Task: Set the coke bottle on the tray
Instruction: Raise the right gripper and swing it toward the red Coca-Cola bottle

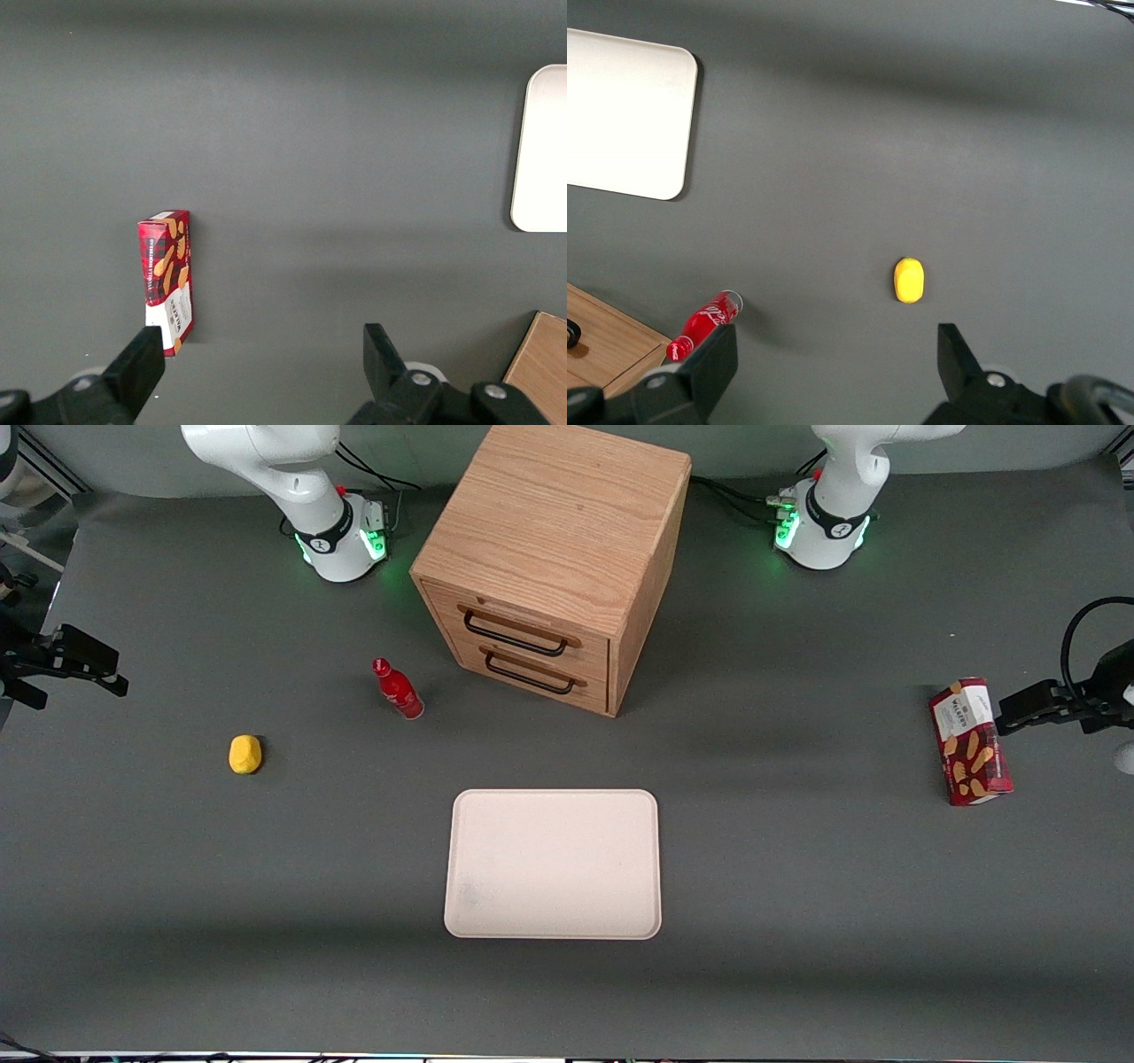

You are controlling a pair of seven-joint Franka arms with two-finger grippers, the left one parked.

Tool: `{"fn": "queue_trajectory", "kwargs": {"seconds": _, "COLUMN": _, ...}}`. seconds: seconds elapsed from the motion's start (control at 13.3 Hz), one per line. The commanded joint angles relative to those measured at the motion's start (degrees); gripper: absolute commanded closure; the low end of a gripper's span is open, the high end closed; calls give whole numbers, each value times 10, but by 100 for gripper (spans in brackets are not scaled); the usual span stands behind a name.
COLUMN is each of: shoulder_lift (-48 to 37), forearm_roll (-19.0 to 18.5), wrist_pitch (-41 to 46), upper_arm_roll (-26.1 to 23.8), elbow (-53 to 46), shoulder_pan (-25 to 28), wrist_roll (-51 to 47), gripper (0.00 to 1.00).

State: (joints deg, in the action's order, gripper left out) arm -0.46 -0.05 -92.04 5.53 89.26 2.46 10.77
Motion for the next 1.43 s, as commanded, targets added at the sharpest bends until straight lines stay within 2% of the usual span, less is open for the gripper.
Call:
{"fn": "queue_trajectory", "kwargs": {"seconds": 0.0, "shoulder_lift": 1, "forearm_roll": 3, "wrist_pitch": 2, "upper_arm_roll": 2, "elbow": -6, "shoulder_pan": 2, "wrist_roll": -5, "gripper": 0}}
{"fn": "queue_trajectory", "kwargs": {"seconds": 0.6, "shoulder_lift": -9, "forearm_roll": 4, "wrist_pitch": 18, "upper_arm_roll": 2, "elbow": 10, "shoulder_pan": 11, "wrist_roll": -15, "gripper": 0}}
{"fn": "queue_trajectory", "kwargs": {"seconds": 0.9, "shoulder_lift": -37, "forearm_roll": 5, "wrist_pitch": 27, "upper_arm_roll": 15, "elbow": 41, "shoulder_pan": 83, "wrist_roll": -86, "gripper": 0}}
{"fn": "queue_trajectory", "kwargs": {"seconds": 1.2, "shoulder_lift": -61, "forearm_roll": 1, "wrist_pitch": 28, "upper_arm_roll": 79, "elbow": 71, "shoulder_pan": 192, "wrist_roll": -138, "gripper": 0}}
{"fn": "queue_trajectory", "kwargs": {"seconds": 1.35, "shoulder_lift": -81, "forearm_roll": -3, "wrist_pitch": 28, "upper_arm_roll": 84, "elbow": 95, "shoulder_pan": 223, "wrist_roll": -174, "gripper": 0}}
